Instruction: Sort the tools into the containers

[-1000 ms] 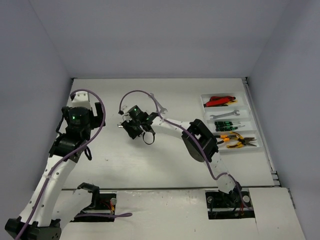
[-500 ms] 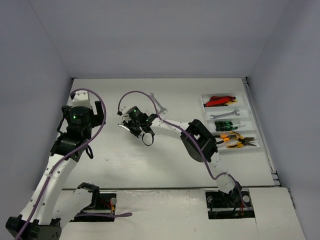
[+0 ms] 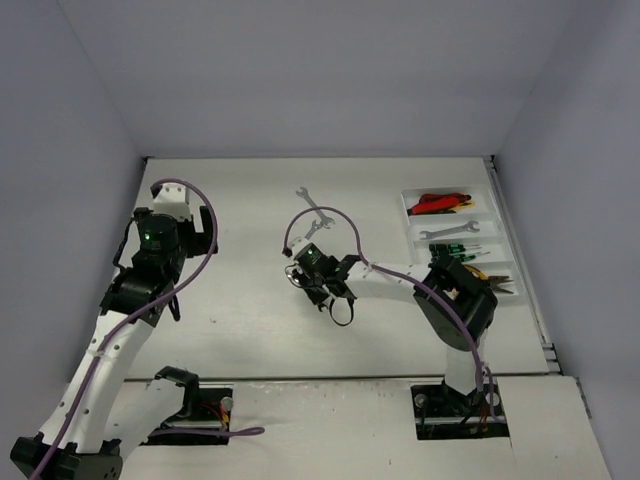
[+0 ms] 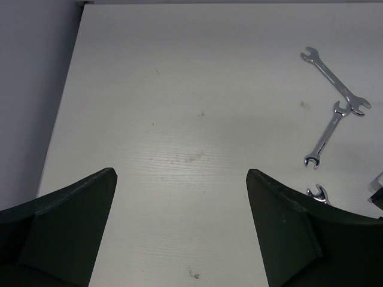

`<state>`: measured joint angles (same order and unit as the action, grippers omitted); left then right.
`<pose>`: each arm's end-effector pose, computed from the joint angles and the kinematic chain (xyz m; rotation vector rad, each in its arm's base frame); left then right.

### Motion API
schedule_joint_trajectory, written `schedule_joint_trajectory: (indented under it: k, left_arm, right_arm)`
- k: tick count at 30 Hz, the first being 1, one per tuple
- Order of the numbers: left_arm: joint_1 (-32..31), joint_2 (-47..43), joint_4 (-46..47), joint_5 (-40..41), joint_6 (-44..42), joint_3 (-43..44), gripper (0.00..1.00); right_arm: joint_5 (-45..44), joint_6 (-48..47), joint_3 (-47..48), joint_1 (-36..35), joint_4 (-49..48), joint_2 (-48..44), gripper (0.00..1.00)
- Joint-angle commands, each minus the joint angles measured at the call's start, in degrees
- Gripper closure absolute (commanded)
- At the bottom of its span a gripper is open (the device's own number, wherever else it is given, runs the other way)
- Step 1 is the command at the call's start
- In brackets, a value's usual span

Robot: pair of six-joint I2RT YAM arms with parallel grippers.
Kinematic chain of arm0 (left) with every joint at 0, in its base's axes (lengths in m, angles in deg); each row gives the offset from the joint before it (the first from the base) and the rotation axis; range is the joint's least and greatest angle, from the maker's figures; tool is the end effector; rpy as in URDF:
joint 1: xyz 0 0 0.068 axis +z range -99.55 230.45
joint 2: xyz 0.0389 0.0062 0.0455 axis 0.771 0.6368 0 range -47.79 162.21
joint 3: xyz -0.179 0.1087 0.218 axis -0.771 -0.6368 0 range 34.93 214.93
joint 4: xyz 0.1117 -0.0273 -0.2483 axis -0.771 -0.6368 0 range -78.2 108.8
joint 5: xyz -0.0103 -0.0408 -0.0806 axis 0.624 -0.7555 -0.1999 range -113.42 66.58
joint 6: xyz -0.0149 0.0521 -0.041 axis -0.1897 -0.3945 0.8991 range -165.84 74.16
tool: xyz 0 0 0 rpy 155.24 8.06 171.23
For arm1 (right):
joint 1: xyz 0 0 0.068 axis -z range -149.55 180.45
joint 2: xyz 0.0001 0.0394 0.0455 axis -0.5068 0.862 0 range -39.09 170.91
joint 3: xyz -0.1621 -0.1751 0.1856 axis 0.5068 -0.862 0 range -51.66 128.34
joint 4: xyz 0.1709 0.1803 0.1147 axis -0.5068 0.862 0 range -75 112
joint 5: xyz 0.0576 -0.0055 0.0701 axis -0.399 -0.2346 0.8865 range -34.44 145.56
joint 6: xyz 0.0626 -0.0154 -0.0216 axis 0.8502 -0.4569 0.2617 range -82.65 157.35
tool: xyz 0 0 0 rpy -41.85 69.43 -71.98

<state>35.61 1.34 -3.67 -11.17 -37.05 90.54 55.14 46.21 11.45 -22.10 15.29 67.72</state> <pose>0.1956 -0.0399 0.3897 -0.0516 1.8437 -0.0905 0.2590 0.3377 0.1711 -0.8891 2.2275 0.5125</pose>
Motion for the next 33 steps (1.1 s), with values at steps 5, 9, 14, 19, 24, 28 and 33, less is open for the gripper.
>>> schedule_joint_trajectory:
  k: [5, 9, 14, 19, 24, 28, 33]
  left_arm:
    - [0.60, -5.69, 8.69, -5.64, -4.61, -0.98, 0.13]
    - [0.60, -7.42, 12.72, -5.86, -6.50, -1.27, 0.13]
    - [0.68, -5.66, 15.48, -3.24, -8.83, 2.99, 0.13]
    - [0.68, -1.12, 19.16, -1.31, -13.53, 6.82, 0.13]
    - [0.82, 0.90, 21.44, -1.96, -14.46, 6.27, 0.13]
    - [1.56, -1.54, 21.51, -2.61, -12.40, 3.71, 0.12]
    - [2.00, -4.45, 21.51, -0.29, -12.46, 1.01, 0.12]
  right_arm:
    - [-1.04, 5.32, -2.59, -0.50, 16.97, 0.04, 0.85]
    - [-0.70, 3.09, 3.70, -0.53, 18.67, 3.38, 0.81]
    - [-0.65, 1.33, 9.60, -0.18, 20.38, 8.07, 0.78]
    - [-0.05, 0.99, 11.59, -0.17, 21.05, 11.24, 0.76]
    - [-0.02, 0.83, 12.50, -0.04, 21.76, 11.71, 0.70]
    - [-0.27, 0.75, 13.55, 0.17, 23.33, 13.16, 0.66]
    - [0.91, 0.00, 14.41, 0.17, 24.75, 15.52, 0.66]
